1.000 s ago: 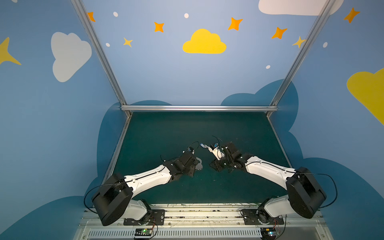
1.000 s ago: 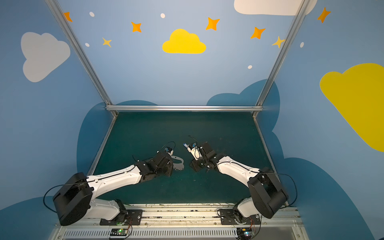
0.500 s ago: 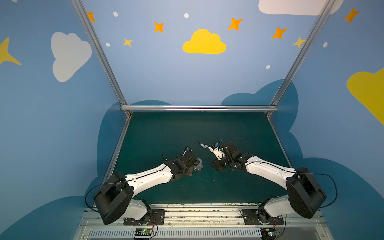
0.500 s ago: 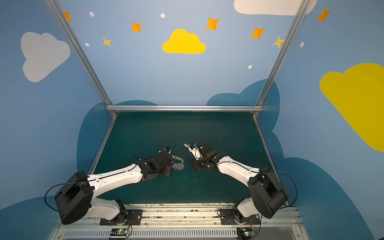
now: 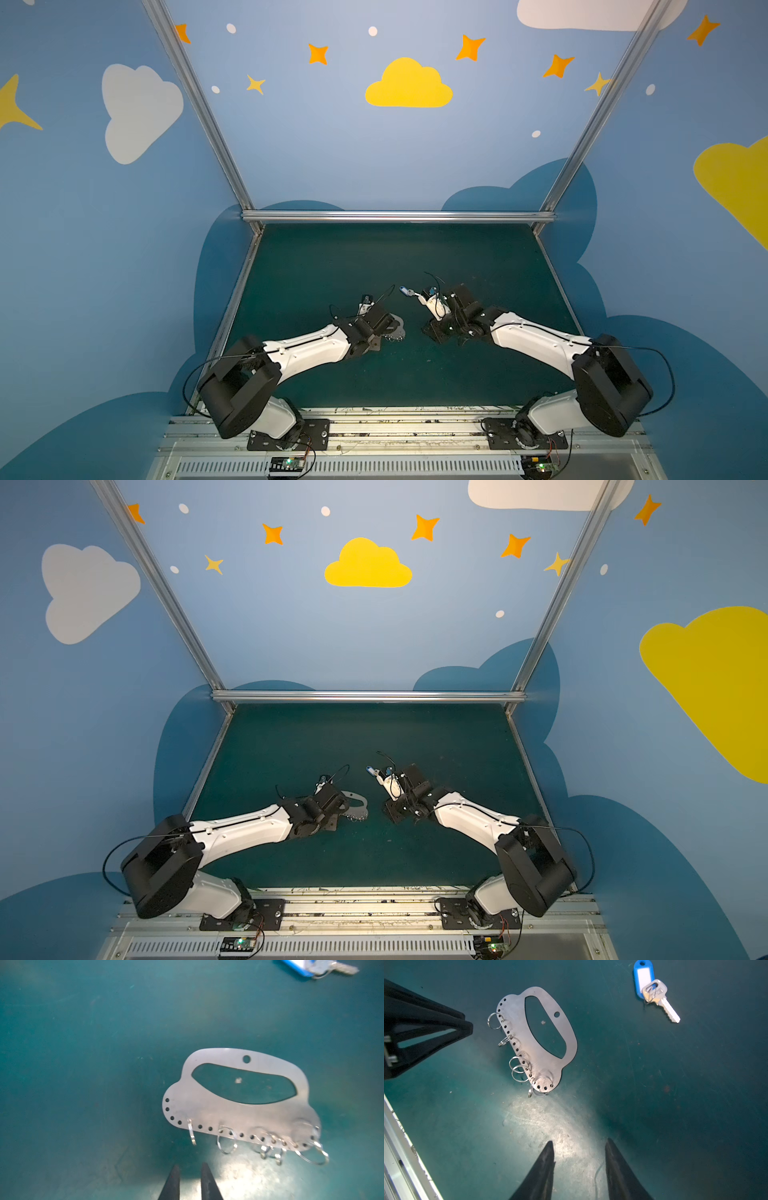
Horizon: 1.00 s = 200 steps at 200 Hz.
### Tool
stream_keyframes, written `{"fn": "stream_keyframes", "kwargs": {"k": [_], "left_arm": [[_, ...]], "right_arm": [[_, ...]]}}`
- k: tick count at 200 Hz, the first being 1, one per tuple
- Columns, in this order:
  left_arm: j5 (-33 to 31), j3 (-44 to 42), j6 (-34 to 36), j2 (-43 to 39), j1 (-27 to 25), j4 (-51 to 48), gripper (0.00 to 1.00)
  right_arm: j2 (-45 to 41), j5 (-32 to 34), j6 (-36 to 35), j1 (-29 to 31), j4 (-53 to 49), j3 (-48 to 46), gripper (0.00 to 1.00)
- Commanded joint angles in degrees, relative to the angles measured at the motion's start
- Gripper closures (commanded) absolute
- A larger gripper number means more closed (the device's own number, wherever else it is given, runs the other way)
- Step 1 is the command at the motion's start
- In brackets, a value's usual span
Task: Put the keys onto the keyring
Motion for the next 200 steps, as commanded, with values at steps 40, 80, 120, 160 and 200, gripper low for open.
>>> {"fn": "stream_keyframes", "kwargs": {"k": [40, 80, 120, 160, 200], "left_arm": [[1.36, 1.68, -1.34, 1.86, 1.66, 0.73, 0.77], [2.6, 1.77, -0.87, 2.34, 2.17, 2.79, 0.76], [2.71, 3.54, -1.18, 4.94, 2.97, 2.35, 0.77], [2.53, 5.13, -1.96, 7.59, 3.74, 1.16, 0.79], [2.26, 5.8, -1.79, 8.44, 4.13, 0.59, 0.84]], "right_arm": [[-0.3, 0.46, -0.59, 0.27, -1.2, 0.52, 0.61], [0.23, 0.42, -0.54, 0.31, -1.02, 0.91, 0.62], [0.67, 0.53, -0.38, 0.31, -1.24, 1.33, 0.63], [0.93, 0.55, -0.46, 0.3, -1.71, 1.61, 0.66], [1.07, 0.66, -0.45, 0.31, -1.68, 1.49, 0.68]]}}
